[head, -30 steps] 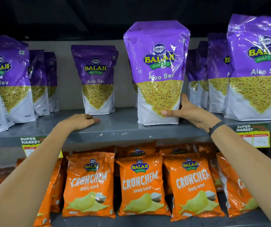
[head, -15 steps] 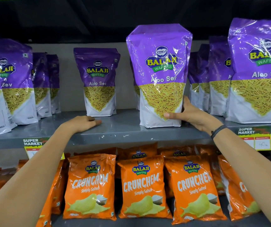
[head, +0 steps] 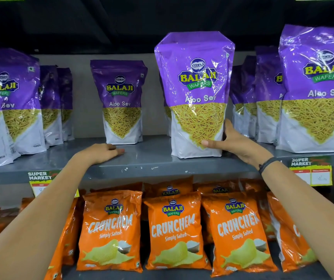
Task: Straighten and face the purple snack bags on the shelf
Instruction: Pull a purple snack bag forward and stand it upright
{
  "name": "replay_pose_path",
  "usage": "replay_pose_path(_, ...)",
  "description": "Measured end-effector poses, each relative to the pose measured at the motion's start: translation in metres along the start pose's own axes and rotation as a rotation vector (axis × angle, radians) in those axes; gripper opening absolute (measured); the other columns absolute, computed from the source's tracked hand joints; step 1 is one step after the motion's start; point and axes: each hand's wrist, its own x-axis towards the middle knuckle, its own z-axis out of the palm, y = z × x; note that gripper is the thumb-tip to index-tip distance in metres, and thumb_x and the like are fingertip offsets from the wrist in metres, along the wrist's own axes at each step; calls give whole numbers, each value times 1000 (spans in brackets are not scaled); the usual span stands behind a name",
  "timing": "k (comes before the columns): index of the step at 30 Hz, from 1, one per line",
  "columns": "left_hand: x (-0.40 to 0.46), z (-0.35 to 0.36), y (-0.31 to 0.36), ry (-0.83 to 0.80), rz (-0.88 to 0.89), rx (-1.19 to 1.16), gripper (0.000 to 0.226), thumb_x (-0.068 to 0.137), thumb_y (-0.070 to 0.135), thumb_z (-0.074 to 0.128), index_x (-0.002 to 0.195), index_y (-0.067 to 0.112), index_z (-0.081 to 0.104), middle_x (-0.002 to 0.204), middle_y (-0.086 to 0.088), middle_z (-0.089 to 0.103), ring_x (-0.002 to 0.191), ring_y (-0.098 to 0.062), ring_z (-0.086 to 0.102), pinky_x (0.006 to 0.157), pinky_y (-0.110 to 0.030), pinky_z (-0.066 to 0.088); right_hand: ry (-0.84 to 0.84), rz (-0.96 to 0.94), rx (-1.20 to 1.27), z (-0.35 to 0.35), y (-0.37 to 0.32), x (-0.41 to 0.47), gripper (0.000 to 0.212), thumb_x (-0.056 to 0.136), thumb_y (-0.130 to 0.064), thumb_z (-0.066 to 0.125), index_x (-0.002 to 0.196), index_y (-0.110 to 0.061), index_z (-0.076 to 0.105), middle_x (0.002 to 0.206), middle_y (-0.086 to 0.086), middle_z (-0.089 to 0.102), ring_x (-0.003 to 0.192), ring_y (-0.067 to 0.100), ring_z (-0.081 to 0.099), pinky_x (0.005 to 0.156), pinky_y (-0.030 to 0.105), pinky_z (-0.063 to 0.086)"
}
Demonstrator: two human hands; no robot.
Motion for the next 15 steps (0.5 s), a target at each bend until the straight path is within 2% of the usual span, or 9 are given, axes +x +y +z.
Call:
replay_pose_path(2,0,0,0,3,-1,-8,63,92,59,32,142,22,42,153,-12,38,138,-33,38,111,-38,31,14,-15,-6,0,1,-1,125,31,-68,80,136,-28,24,136,-11,44,130,11,39,112,35,31)
replay_pose_path(4,0,1,-1,7,4,-9,63,92,59,32,140,21,46,151,-13,41,136,-33,41,110,-39,33,70,-50,-25,1,0,-4,124,45,-68,77,145,-31,15,149,-9,35,136,12,35,115,38,27)
replay_pose_path(6,-1,1,-1,16,9,-4,61,92,57,32,134,17,52,147,-14,46,132,-33,44,107,-38,35,204,-110,-101,8,-1,-9,120,58,-65,71,150,-31,1,157,-7,21,142,12,24,116,36,22)
replay_pose_path(7,-1,1,-1,24,8,-3,61,93,57,33,132,16,54,146,-15,48,131,-33,45,106,-38,36,302,-158,-166,13,-3,-12,115,64,-63,67,151,-27,0,159,-5,17,144,13,19,115,34,19)
replay_pose_path(9,-1,1,-4,48,11,-4,60,92,57,34,130,17,56,144,-15,50,129,-33,47,106,-39,38,519,-310,-317,25,-7,-21,95,76,-56,59,150,-20,13,157,5,21,145,18,18,112,31,18)
replay_pose_path(12,-1,-1,-10,94,21,-2,60,89,59,38,131,19,56,141,-14,53,126,-33,50,106,-43,41,804,-593,-661,43,-16,-27,53,90,-41,55,134,-13,46,141,15,45,134,28,38,109,38,29)
replay_pose_path(15,-3,-6,-18,78,18,18,65,88,61,39,139,22,48,147,-9,49,132,-30,47,109,-44,39,902,-804,-874,67,-27,-21,28,90,-27,55,115,-14,58,125,14,60,118,31,53,98,45,39)
